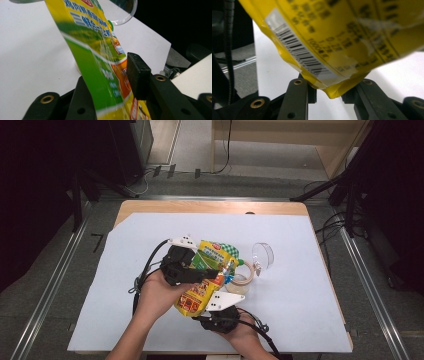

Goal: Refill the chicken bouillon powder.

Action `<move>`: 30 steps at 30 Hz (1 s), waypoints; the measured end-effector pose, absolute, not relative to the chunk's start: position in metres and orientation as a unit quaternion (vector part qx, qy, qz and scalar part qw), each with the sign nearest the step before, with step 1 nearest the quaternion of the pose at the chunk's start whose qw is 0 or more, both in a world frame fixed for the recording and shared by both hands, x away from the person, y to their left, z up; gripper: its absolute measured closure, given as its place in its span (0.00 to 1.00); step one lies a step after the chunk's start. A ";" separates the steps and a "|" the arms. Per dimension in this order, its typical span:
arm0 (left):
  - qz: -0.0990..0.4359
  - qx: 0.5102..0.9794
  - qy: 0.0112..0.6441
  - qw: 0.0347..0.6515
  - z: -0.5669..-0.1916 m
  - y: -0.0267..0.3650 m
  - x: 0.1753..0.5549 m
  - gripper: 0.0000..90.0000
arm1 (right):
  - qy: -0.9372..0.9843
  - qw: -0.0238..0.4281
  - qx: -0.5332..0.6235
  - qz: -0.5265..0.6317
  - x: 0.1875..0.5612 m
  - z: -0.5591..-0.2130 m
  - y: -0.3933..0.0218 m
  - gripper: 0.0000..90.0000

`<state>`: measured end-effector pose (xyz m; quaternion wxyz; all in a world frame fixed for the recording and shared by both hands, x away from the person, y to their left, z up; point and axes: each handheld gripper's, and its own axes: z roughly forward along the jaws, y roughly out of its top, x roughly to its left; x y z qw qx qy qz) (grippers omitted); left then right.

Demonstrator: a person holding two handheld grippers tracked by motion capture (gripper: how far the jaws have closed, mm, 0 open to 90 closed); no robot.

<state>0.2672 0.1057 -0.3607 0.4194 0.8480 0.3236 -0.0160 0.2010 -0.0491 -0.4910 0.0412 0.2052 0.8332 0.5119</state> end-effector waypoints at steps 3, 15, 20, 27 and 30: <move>-0.015 0.854 0.322 0.408 -0.364 0.101 0.267 0.71 | 0.830 0.032 0.203 0.519 0.200 -0.489 -0.048 0.81; -0.018 0.856 0.334 0.395 -0.366 0.099 0.269 0.69 | 0.820 0.002 0.214 0.530 0.205 -0.482 -0.051 0.78; -0.039 0.857 0.350 0.378 -0.361 0.097 0.276 0.78 | 0.830 0.011 0.199 0.521 0.205 -0.477 -0.046 0.75; -0.056 0.850 0.364 0.375 -0.348 0.091 0.294 0.85 | 0.836 0.001 0.196 0.513 0.217 -0.459 -0.039 0.73; -0.057 0.847 0.366 0.381 -0.346 0.092 0.298 0.87 | 0.833 0.004 0.201 0.516 0.222 -0.455 -0.038 0.73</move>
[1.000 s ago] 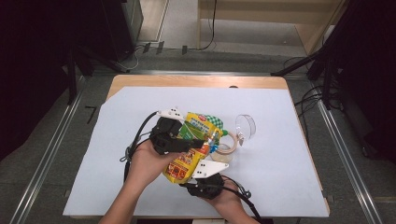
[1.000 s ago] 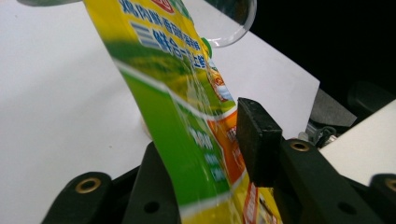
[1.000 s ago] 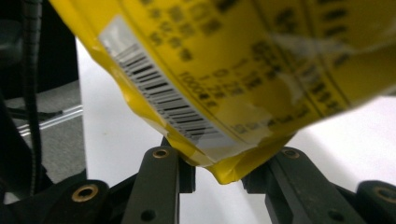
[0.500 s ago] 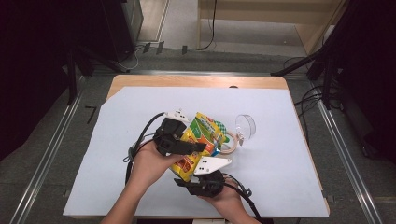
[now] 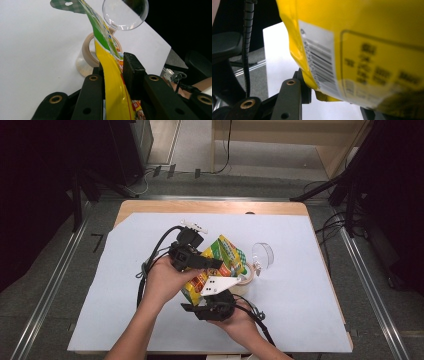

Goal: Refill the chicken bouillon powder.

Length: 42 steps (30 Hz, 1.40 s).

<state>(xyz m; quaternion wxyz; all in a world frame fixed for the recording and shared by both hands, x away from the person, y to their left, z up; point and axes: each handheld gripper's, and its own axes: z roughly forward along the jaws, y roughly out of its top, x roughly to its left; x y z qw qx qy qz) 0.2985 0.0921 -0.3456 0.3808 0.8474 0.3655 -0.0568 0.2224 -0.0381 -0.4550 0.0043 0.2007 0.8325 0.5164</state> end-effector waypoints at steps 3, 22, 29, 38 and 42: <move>-0.060 0.848 0.364 0.381 -0.348 0.094 0.300 0.87 | 0.833 0.011 0.199 0.517 0.223 -0.456 -0.038 0.73; -0.072 0.834 0.384 0.390 -0.356 0.102 0.311 0.80 | 0.832 -0.006 0.200 0.518 0.229 -0.457 -0.031 0.72; -0.070 0.829 0.386 0.398 -0.354 0.102 0.311 0.76 | 0.825 -0.009 0.211 0.524 0.230 -0.455 -0.031 0.72; -0.064 0.833 0.381 0.396 -0.352 0.101 0.310 0.78 | 0.822 -0.013 0.213 0.527 0.231 -0.455 -0.029 0.72; -0.065 0.837 0.373 0.396 -0.351 0.100 0.309 0.81 | 0.823 -0.019 0.216 0.526 0.232 -0.456 -0.029 0.72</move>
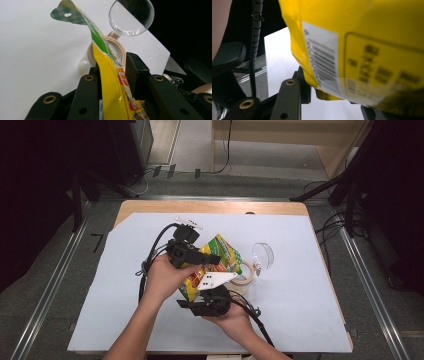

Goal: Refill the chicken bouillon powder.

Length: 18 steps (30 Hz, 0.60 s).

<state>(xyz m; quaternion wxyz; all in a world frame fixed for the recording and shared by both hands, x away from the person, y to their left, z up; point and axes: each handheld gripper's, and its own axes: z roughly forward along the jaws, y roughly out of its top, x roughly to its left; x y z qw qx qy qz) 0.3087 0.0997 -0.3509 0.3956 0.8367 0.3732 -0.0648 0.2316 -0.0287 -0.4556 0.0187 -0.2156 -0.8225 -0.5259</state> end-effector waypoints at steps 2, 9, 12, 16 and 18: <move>-0.064 0.837 0.372 0.395 -0.350 0.099 0.308 0.82 | -0.822 0.020 -0.215 -0.526 0.232 -0.456 -0.029 0.72; -0.062 0.837 0.368 0.401 -0.345 0.096 0.305 0.84 | -0.820 0.018 -0.212 -0.532 0.230 -0.456 -0.028 0.72; -0.065 0.836 0.367 0.404 -0.345 0.095 0.305 0.85 | -0.820 0.018 -0.209 -0.533 0.229 -0.455 -0.028 0.72; -0.067 0.838 0.364 0.402 -0.345 0.095 0.305 0.86 | -0.821 0.016 -0.206 -0.532 0.228 -0.455 -0.028 0.72; -0.069 0.839 0.361 0.401 -0.344 0.094 0.305 0.87 | -0.822 0.014 -0.204 -0.532 0.228 -0.455 -0.027 0.72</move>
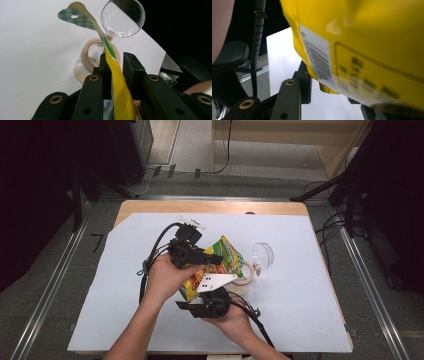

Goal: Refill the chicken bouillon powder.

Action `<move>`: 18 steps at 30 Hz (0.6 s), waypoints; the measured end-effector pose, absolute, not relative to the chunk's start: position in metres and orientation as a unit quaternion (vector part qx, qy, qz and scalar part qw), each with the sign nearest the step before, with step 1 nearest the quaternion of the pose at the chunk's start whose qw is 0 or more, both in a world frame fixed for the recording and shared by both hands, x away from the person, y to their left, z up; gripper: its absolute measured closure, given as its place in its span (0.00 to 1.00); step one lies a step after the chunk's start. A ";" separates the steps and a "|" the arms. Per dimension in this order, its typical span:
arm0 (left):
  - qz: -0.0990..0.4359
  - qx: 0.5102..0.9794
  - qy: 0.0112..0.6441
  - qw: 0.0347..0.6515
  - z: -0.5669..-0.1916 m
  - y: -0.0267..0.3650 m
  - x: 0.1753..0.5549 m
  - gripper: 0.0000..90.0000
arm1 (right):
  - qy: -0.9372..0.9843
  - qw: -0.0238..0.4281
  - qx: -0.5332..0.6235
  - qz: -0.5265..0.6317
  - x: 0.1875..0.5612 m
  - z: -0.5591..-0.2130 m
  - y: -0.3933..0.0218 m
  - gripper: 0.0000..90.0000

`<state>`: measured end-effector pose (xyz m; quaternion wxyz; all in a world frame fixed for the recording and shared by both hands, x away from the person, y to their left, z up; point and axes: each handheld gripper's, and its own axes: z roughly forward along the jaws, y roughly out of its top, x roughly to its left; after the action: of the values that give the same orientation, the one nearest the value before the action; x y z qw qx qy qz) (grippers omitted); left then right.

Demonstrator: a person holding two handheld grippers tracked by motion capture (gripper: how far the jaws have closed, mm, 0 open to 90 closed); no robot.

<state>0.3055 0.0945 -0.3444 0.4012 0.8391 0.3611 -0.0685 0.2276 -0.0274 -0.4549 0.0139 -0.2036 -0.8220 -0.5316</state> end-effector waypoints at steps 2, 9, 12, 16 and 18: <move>-0.069 0.839 0.361 0.400 -0.344 0.094 0.306 0.87 | -0.823 0.010 -0.201 -0.532 0.227 -0.455 -0.027 0.72; -0.069 0.836 0.363 0.404 -0.343 0.093 0.306 0.87 | -0.821 0.010 -0.205 -0.533 0.227 -0.454 -0.028 0.74; -0.068 0.837 0.362 0.405 -0.343 0.093 0.306 0.86 | -0.818 0.010 -0.210 -0.535 0.227 -0.454 -0.028 0.75; -0.067 0.837 0.363 0.405 -0.342 0.092 0.307 0.86 | -0.816 0.013 -0.217 -0.535 0.227 -0.452 -0.028 0.76; -0.068 0.839 0.363 0.399 -0.340 0.091 0.309 0.86 | -0.815 0.018 -0.220 -0.536 0.228 -0.451 -0.028 0.76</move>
<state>0.3093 0.0909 -0.3400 0.3987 0.8394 0.3631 -0.0681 0.2275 -0.0281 -0.4510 0.0179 -0.2202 -0.8148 -0.5359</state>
